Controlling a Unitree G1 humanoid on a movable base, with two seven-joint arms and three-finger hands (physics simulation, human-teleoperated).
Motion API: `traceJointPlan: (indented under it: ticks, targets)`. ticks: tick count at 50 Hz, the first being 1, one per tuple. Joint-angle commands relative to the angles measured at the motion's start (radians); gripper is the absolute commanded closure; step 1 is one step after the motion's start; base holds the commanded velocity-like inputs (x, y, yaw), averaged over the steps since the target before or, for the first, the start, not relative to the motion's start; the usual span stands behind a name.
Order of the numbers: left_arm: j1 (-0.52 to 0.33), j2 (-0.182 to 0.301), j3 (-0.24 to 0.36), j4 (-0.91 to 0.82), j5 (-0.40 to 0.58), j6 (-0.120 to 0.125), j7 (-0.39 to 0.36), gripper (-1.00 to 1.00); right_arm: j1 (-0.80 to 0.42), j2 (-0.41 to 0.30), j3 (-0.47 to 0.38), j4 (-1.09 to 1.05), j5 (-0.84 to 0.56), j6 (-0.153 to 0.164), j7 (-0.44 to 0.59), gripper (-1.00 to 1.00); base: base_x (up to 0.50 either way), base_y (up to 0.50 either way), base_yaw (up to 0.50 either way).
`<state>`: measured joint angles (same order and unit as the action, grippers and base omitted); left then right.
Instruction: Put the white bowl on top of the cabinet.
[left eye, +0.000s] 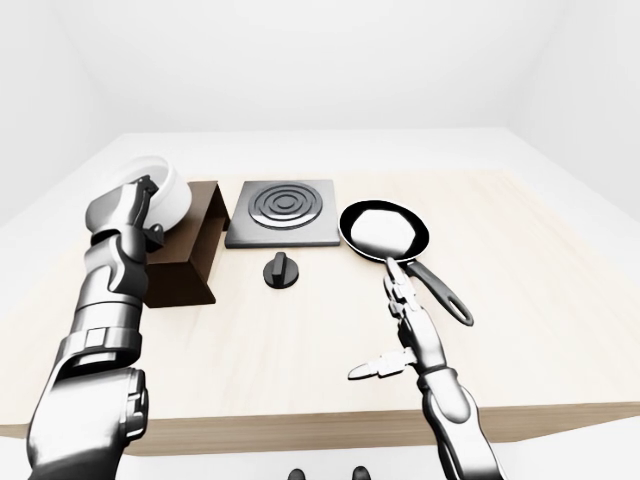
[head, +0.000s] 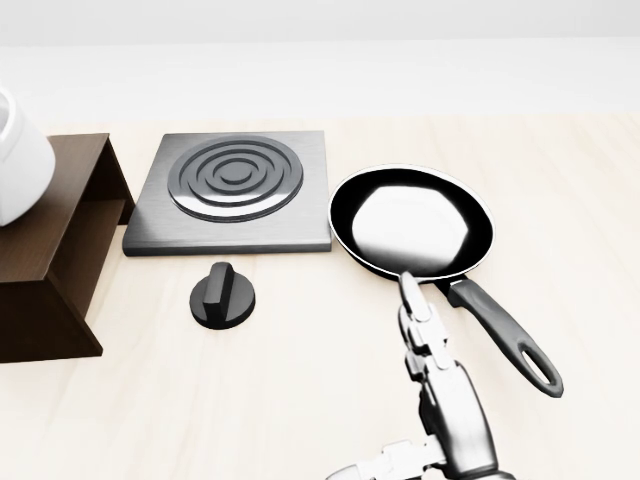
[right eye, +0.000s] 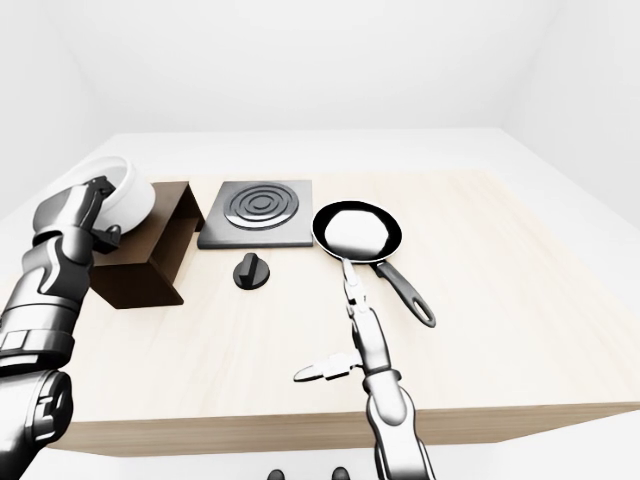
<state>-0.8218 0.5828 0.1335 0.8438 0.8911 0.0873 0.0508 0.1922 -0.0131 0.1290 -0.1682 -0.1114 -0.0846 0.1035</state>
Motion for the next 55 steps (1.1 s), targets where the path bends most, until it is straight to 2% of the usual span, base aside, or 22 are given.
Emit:
traceJointPlan:
  ticks: [1, 50, 51, 55]
  targets:
    - [-0.021, 0.0, 0.002, 0.022, 0.027, 0.0, 0.078, 1.0, -0.001, 0.0, 0.005, 0.011, -0.006, -0.003, -0.002, -1.0, 0.0, 0.0, 0.0]
    - [-0.016, -0.002, -0.008, 0.065, 0.001, 0.0, 0.117, 1.0, -0.007, 0.001, 0.008, 0.033, -0.011, -0.003, -0.001, -1.0, 0.0, 0.0, 0.0]
    - [-0.004, -0.004, -0.012, 0.049, 0.002, 0.0, 0.098, -1.0, -0.006, 0.002, 0.014, 0.043, -0.02, -0.003, -0.005, -1.0, 0.0, 0.0, 0.0]
    - [-0.001, -0.005, -0.012, 0.042, 0.005, 0.0, 0.094, -1.0, -0.006, 0.002, 0.014, 0.044, -0.02, -0.003, -0.006, -1.0, 0.0, 0.0, 0.0]
